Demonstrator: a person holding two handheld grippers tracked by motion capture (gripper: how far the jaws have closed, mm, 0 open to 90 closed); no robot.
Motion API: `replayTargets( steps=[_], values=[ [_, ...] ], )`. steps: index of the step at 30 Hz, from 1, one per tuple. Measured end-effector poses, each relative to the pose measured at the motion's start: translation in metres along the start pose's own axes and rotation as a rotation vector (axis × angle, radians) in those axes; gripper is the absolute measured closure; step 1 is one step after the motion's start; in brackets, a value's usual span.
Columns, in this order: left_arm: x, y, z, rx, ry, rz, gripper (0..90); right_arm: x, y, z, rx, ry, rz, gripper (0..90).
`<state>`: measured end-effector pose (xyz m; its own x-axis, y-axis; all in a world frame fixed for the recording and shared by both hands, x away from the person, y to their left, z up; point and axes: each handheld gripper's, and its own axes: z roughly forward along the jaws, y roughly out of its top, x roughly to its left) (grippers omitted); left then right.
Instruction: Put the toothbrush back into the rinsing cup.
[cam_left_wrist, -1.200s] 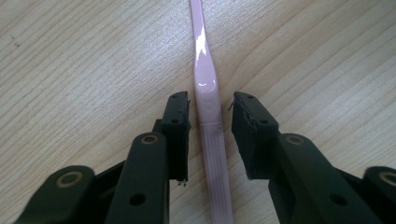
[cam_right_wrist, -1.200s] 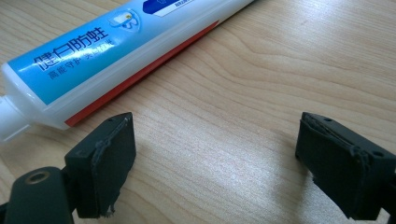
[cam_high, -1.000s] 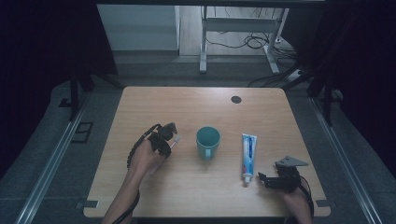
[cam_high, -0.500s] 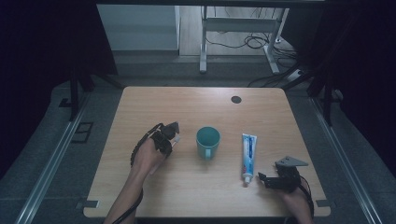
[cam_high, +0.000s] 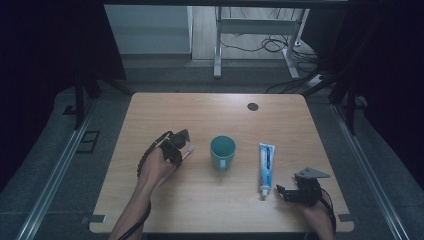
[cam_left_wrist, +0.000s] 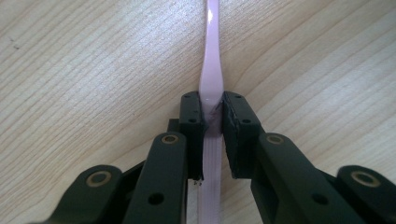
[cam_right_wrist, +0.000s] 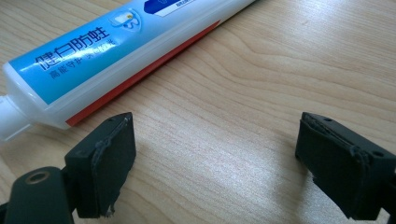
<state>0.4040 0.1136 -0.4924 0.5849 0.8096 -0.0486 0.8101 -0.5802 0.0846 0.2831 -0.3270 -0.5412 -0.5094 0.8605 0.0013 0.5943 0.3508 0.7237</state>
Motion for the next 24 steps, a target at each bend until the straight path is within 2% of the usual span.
replayTargets(
  steps=[5,11,13,21,24],
  values=[
    [0.0,-0.001,-0.005,-0.016,-0.006,0.008,78.9,0.0,0.0,0.0,0.0,0.0,0.0,12.1],
    [0.0,-0.003,-0.012,-0.058,-0.037,0.022,78.9,0.0,0.0,0.0,0.0,0.0,0.0,12.1],
    [0.0,-0.004,-0.017,-0.088,-0.051,0.024,78.9,0.0,0.0,0.0,0.0,0.0,0.0,12.1],
    [0.001,-0.008,-0.028,-0.154,-0.074,0.032,78.8,0.0,0.0,0.0,0.0,0.0,0.0,12.1],
    [-0.001,-0.009,-0.034,-0.198,-0.086,0.039,78.8,0.0,0.0,0.0,0.0,0.0,0.0,12.1]
  ],
)
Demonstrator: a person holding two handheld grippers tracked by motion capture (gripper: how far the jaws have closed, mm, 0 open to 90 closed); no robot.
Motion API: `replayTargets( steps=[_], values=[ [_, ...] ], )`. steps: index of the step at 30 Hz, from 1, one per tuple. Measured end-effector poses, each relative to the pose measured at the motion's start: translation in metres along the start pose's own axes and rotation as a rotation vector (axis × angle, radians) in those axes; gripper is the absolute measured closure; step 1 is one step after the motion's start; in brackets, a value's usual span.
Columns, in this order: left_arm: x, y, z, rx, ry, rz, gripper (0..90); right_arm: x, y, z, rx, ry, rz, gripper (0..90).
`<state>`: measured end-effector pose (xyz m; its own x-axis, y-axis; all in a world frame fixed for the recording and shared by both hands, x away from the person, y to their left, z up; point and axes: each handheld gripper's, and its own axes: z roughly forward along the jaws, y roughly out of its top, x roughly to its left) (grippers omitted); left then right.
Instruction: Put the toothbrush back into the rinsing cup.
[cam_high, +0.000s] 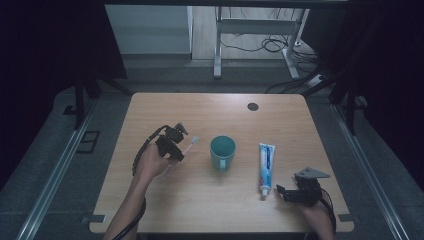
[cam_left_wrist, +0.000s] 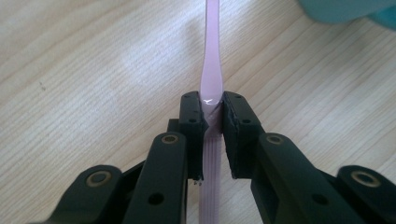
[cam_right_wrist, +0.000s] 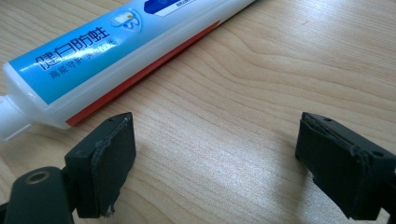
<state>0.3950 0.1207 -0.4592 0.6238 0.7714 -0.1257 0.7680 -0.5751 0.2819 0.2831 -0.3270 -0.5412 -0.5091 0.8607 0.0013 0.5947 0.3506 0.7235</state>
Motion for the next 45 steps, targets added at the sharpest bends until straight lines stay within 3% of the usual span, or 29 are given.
replayTargets(
  steps=[12,37,45],
  values=[
    [-0.011,0.004,-0.015,-0.105,-0.025,0.034,78.8,0.0,0.0,0.0,-0.001,0.0,0.002,12.1],
    [-0.025,0.012,-0.043,-0.271,-0.08,0.117,78.9,0.0,0.0,0.0,-0.001,0.0,0.0,12.1],
    [-0.029,0.016,-0.051,-0.332,-0.1,0.125,78.9,0.0,0.0,0.0,-0.001,0.0,0.0,12.1]
  ],
)
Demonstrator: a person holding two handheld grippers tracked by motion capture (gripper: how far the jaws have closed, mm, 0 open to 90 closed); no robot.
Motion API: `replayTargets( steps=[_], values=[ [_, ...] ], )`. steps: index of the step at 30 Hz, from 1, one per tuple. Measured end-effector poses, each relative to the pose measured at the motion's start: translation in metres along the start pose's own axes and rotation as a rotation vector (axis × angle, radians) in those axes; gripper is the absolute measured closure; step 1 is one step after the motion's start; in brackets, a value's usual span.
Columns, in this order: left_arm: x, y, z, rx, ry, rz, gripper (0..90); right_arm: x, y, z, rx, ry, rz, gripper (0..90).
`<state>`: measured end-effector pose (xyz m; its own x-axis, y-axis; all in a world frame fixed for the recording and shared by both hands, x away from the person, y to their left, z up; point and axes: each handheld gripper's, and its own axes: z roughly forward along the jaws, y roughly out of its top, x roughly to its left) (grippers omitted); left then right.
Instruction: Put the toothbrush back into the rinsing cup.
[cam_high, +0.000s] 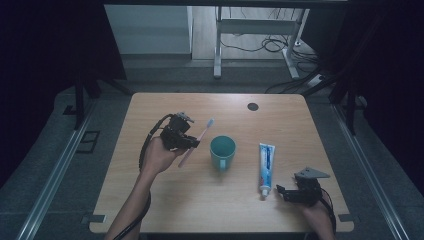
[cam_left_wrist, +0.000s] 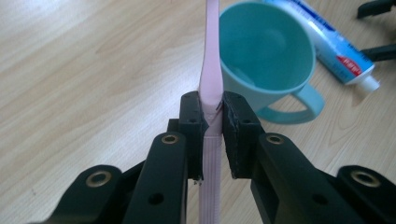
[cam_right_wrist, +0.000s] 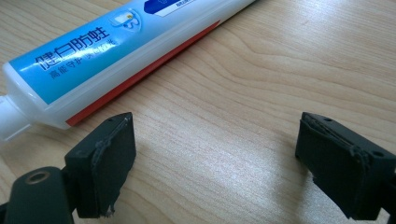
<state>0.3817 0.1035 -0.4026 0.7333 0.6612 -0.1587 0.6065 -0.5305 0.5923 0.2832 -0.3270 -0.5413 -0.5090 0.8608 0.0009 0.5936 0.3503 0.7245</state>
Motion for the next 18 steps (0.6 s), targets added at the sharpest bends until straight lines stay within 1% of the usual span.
replayTargets(
  steps=[2,4,10,12,13,18],
  values=[
    [0.0,0.001,-0.001,-0.01,-0.004,0.002,78.9,0.0,0.0,0.0,-0.001,0.0,-0.001,12.1],
    [-0.002,0.003,-0.003,-0.035,-0.011,0.001,78.9,0.0,0.0,0.0,0.0,0.0,0.0,12.1],
    [-0.006,0.008,-0.006,-0.077,-0.01,0.009,78.9,0.0,0.0,0.0,-0.001,0.0,-0.002,12.1],
    [-0.006,0.008,-0.006,-0.079,-0.01,0.012,78.9,0.0,0.0,0.0,-0.001,0.0,-0.001,12.1],
    [-0.008,0.01,-0.007,-0.097,-0.015,0.008,78.9,0.0,0.0,0.0,-0.001,0.0,-0.002,12.1],
    [-0.011,0.012,-0.009,-0.121,-0.018,0.015,78.9,0.0,0.0,0.0,-0.001,0.0,-0.003,12.1]
  ],
)
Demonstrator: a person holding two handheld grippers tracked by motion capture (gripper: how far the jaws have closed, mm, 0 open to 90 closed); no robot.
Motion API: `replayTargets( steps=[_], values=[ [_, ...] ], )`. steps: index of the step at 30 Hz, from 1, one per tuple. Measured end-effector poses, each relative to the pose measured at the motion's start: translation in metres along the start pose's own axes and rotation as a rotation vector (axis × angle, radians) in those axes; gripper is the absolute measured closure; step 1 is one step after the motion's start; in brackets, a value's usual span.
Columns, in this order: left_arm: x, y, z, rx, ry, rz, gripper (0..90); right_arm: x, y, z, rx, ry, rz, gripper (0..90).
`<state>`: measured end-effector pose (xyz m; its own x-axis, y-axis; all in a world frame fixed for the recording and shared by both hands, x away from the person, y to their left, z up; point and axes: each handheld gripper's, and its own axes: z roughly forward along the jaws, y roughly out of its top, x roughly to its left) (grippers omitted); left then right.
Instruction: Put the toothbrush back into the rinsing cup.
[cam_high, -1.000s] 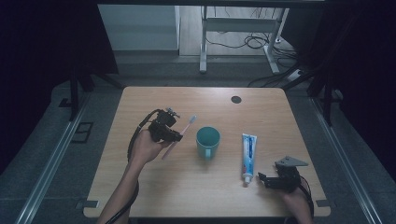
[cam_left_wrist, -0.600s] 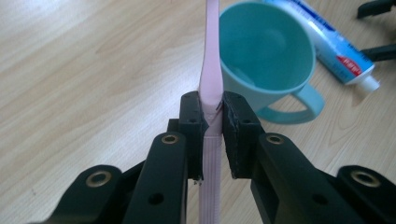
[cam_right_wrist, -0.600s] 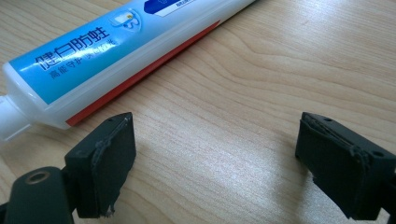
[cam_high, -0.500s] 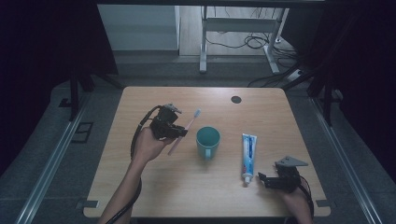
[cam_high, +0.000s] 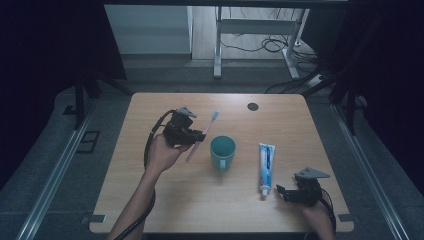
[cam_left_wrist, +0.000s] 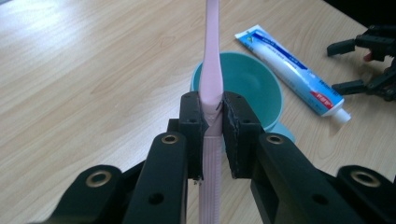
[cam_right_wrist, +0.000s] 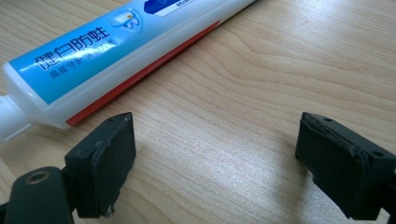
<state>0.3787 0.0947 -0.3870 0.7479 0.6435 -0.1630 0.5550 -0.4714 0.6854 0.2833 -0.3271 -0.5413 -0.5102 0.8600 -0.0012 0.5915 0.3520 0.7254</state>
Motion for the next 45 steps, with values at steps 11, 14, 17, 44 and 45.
replayTargets(
  steps=[11,14,17,44,45],
  values=[
    [-0.007,0.007,0.0,-0.068,-0.012,0.011,78.9,0.0,0.0,0.0,0.001,0.0,0.001,12.1],
    [-0.009,0.01,0.001,-0.079,-0.017,0.017,78.9,0.0,0.0,0.0,0.0,0.0,0.0,12.1],
    [-0.012,0.013,0.002,-0.091,-0.016,0.027,78.9,0.0,0.0,0.0,0.001,0.0,0.002,12.1],
    [-0.032,0.034,0.014,-0.196,-0.025,0.055,78.9,0.0,0.0,0.0,0.0,0.0,0.001,12.1],
    [-0.032,0.035,0.015,-0.2,-0.024,0.057,78.9,0.0,0.0,0.0,0.0,0.0,0.001,12.1]
  ],
)
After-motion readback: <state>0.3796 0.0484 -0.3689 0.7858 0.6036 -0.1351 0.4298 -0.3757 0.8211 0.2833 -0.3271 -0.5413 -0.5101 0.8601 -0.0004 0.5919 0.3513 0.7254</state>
